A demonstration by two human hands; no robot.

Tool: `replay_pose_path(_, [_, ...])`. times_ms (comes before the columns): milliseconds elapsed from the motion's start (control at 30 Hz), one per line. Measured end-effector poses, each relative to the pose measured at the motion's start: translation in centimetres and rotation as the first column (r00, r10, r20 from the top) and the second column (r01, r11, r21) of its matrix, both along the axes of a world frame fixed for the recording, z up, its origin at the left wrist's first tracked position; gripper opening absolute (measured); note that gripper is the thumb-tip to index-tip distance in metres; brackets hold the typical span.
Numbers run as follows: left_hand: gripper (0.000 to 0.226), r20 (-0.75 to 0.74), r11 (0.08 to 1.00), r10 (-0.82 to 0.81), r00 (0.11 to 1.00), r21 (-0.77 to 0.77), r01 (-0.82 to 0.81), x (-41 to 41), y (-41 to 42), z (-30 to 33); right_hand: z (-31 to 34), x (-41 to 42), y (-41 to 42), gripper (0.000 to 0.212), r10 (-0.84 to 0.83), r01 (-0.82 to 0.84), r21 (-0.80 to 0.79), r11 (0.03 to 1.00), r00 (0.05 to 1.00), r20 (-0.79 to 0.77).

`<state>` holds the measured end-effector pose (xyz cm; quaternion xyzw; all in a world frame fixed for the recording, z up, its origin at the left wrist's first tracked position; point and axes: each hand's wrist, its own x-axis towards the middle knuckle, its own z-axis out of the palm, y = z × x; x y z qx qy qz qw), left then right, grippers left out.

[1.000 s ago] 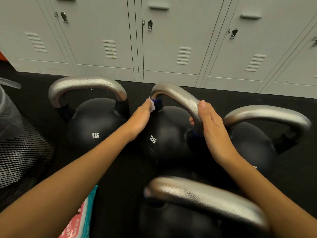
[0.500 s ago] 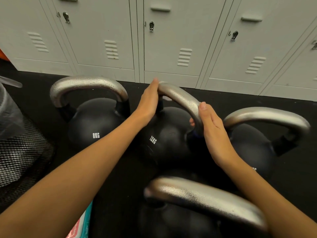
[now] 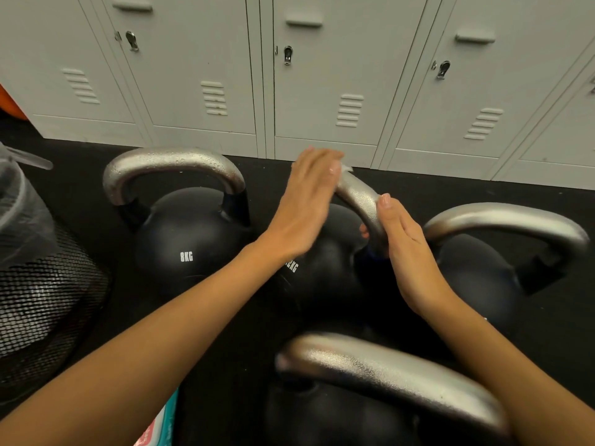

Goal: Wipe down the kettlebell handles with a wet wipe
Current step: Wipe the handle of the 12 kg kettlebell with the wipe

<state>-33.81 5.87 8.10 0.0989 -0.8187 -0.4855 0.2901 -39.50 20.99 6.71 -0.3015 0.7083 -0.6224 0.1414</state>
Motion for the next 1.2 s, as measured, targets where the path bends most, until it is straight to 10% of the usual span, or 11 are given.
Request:
replay_pose_path(167, [0.052, 0.066, 0.905, -0.076, 0.995, -0.415, 0.096, 0.7, 2.9, 0.7, 0.2, -0.7, 0.3, 0.035, -0.120, 0.148, -0.200, 0.968, 0.982, 0.145])
replay_pose_path(333, [0.050, 0.071, 0.934, -0.197, 0.978, -0.288, 0.209, 1.8, 4.3, 1.8, 3.0, -1.2, 1.2, 0.014, -0.177, 0.163, -0.210, 0.964, 0.983, -0.052])
replay_pose_path(567, [0.032, -0.245, 0.978, -0.044, 0.968, -0.206, -0.008, 3.0, 2.8, 0.1, 4.2, -0.2, -0.2, 0.035, 0.171, -0.013, 0.312, 0.950, 0.857, -0.486])
replay_pose_path(700, [0.028, -0.084, 0.966, 0.203, 0.976, -0.146, -0.214, 4.1, 1.0, -3.3, 5.7, -1.5, -2.9, 0.041, 0.315, 0.022, 0.479, 0.878, 0.726, -0.611])
replay_pose_path(1000, [0.080, 0.450, 0.971, 0.226, 0.864, -0.171, -0.165, 4.6, 0.5, -6.7, 9.0, -3.3, -13.2, 0.035, 0.765, 0.044, 0.906, 0.420, 0.520, -0.380])
replay_pose_path(1200, [0.085, 0.457, 0.980, 0.166, 0.874, -0.174, -0.095, 5.4, -0.3, -6.8, 9.3, -5.8, -14.1, 0.028, 0.593, -0.266, 0.859, 0.437, 0.804, -0.053])
